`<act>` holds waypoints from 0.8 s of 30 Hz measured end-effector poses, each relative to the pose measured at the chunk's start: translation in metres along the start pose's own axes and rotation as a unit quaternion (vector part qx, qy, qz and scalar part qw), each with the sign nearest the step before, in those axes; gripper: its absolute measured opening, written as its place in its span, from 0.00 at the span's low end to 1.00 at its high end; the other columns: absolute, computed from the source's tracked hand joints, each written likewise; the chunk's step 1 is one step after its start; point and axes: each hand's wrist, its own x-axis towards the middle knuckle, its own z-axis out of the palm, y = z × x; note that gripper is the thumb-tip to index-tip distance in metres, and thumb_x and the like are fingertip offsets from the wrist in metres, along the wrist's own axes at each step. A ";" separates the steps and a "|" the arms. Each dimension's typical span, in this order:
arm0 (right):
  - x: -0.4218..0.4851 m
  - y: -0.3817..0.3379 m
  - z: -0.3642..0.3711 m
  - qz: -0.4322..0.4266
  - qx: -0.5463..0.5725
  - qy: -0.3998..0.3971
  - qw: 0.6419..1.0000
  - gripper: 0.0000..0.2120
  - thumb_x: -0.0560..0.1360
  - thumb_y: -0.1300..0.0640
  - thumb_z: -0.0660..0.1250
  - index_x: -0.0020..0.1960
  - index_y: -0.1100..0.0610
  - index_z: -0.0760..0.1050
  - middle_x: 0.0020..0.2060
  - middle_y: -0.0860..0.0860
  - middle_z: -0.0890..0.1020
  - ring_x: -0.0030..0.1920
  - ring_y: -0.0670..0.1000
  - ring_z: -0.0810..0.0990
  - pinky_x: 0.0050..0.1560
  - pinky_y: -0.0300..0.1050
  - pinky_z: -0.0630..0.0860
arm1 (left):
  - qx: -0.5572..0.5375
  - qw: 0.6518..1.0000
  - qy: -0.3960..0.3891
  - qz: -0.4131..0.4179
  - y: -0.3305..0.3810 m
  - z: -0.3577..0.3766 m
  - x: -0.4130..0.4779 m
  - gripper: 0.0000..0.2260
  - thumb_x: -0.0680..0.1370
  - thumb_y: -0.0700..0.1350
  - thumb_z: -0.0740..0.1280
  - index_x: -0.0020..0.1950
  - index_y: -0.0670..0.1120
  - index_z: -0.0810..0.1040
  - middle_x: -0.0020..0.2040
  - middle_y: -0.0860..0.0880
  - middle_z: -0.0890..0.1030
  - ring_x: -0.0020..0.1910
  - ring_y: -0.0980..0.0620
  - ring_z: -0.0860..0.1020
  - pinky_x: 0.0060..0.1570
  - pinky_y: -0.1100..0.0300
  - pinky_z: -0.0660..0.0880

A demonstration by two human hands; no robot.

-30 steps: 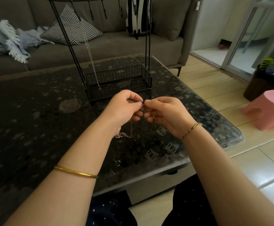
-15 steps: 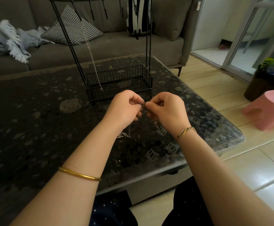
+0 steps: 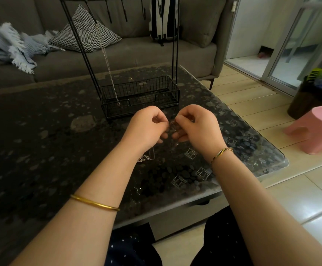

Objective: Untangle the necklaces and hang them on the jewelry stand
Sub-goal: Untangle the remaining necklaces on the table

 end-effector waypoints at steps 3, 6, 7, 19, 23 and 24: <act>0.000 0.001 -0.001 0.003 -0.019 0.000 1.000 0.04 0.77 0.60 0.65 0.44 0.58 0.77 0.36 0.54 0.82 0.33 0.52 0.83 0.34 0.44 0.81 | -0.060 0.998 -0.023 -0.021 0.001 -0.001 0.000 0.05 0.78 0.38 0.66 0.46 0.47 0.77 0.44 0.47 0.81 0.40 0.55 0.81 0.37 0.62 0.79; 0.000 0.000 0.001 0.000 -0.003 -0.004 1.000 0.05 0.77 0.60 0.66 0.43 0.58 0.78 0.35 0.55 0.82 0.31 0.49 0.80 0.31 0.37 0.77 | -0.037 0.999 -0.023 -0.008 0.001 -0.001 0.000 0.04 0.77 0.39 0.68 0.46 0.47 0.77 0.42 0.47 0.81 0.39 0.55 0.81 0.36 0.64 0.79; 0.000 -0.001 0.001 0.003 0.008 -0.011 1.000 0.05 0.77 0.60 0.65 0.43 0.57 0.78 0.34 0.54 0.81 0.29 0.47 0.79 0.32 0.37 0.78 | -0.032 0.999 -0.018 -0.003 0.001 -0.001 0.000 0.04 0.77 0.39 0.68 0.45 0.47 0.77 0.42 0.47 0.81 0.39 0.55 0.81 0.35 0.64 0.78; 0.000 -0.001 -0.002 0.077 0.096 -0.074 0.990 0.04 0.76 0.61 0.67 0.43 0.57 0.79 0.33 0.49 0.78 0.27 0.41 0.71 0.29 0.34 0.69 | -0.187 0.976 0.003 -0.114 0.005 -0.006 0.001 0.04 0.78 0.39 0.66 0.45 0.46 0.78 0.46 0.48 0.80 0.41 0.54 0.79 0.35 0.62 0.78; 0.000 -0.002 0.000 0.072 0.041 -0.067 0.994 0.05 0.76 0.60 0.66 0.42 0.56 0.78 0.33 0.49 0.77 0.27 0.42 0.71 0.30 0.35 0.70 | -0.230 0.962 -0.019 -0.143 0.007 -0.007 0.000 0.05 0.79 0.39 0.66 0.45 0.47 0.78 0.46 0.47 0.80 0.41 0.54 0.78 0.35 0.61 0.76; 0.000 -0.002 0.000 0.078 0.044 -0.068 0.994 0.06 0.77 0.60 0.65 0.42 0.56 0.77 0.33 0.49 0.77 0.27 0.42 0.71 0.30 0.35 0.70 | -0.245 0.957 -0.025 -0.152 0.008 -0.007 0.000 0.05 0.79 0.38 0.66 0.45 0.46 0.78 0.45 0.47 0.80 0.40 0.54 0.78 0.35 0.61 0.76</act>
